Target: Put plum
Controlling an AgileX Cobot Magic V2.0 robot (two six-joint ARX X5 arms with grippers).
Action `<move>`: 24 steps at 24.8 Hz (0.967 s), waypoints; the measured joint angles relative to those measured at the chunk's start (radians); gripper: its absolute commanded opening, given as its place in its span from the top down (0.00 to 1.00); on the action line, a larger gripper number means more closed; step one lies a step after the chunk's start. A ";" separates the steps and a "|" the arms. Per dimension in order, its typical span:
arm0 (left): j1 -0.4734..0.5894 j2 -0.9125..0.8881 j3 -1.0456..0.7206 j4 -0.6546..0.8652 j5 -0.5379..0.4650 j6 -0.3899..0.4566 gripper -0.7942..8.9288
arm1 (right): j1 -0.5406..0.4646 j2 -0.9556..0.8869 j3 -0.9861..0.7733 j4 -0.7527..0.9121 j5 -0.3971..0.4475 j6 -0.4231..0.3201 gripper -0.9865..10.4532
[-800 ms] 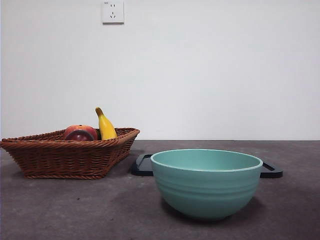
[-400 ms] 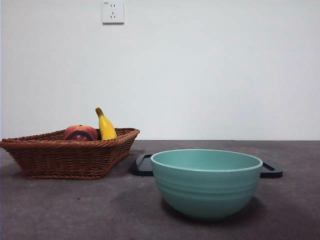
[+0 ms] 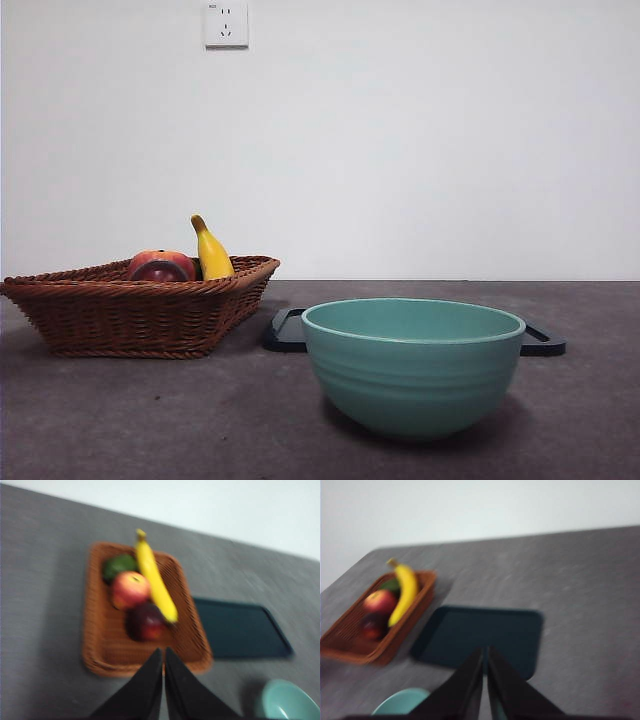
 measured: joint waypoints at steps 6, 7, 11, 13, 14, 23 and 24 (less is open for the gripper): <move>-0.021 0.120 0.129 -0.143 0.126 0.096 0.91 | 0.040 0.148 0.155 -0.166 -0.112 -0.055 0.91; -0.026 0.136 0.149 -0.173 0.145 0.114 0.91 | 0.051 0.168 0.177 -0.196 -0.124 -0.069 0.91; -0.046 0.175 0.212 -0.266 0.217 0.182 0.91 | 0.104 0.234 0.239 -0.314 -0.158 -0.120 0.91; -0.055 0.182 0.227 -0.289 0.249 0.205 0.91 | 0.129 0.257 0.256 -0.357 -0.159 -0.146 0.91; -0.061 0.185 0.230 -0.305 0.265 0.218 0.91 | 0.148 0.268 0.260 -0.379 -0.160 -0.162 0.91; -0.068 0.197 0.231 -0.331 0.268 0.248 0.65 | 0.210 0.301 0.260 -0.418 -0.154 -0.207 0.73; -0.068 0.197 0.231 -0.331 0.266 0.248 0.57 | 0.210 0.301 0.260 -0.418 -0.154 -0.207 0.64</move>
